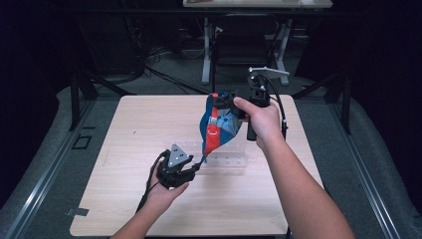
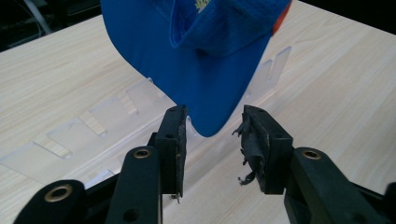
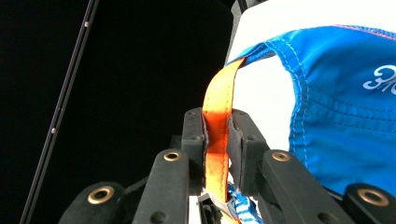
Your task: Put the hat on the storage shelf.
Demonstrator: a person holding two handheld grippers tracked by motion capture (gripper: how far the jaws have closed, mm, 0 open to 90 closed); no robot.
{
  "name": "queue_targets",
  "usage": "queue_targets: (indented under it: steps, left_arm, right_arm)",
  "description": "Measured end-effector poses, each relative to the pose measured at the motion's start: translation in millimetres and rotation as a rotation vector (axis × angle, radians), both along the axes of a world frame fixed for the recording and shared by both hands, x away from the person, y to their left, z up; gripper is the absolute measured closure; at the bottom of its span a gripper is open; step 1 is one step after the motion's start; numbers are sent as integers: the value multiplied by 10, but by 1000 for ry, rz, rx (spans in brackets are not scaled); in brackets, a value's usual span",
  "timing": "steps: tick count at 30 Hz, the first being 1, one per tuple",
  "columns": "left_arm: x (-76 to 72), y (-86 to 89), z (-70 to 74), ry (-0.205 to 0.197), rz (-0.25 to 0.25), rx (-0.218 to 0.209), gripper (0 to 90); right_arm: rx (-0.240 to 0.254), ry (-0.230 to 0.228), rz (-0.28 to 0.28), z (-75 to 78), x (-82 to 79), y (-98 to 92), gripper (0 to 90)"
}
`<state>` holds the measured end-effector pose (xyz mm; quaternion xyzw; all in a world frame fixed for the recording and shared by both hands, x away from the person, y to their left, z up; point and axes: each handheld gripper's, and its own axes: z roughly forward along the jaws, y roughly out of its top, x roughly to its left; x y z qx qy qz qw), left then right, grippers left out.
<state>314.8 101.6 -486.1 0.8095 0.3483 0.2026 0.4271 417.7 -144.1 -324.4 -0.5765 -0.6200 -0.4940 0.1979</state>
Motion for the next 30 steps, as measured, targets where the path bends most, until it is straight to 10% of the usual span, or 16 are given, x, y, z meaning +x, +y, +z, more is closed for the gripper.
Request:
queue_targets:
  steps: [17,30]
  left_arm:
    - [-7,-108,9,-25,-38,33,858]
    - [-5,11,-103,8,-15,33,879]
  right_arm:
    - [1,0,18,-30,-36,42,776]
    - [-16,21,18,-140,-28,24,776]
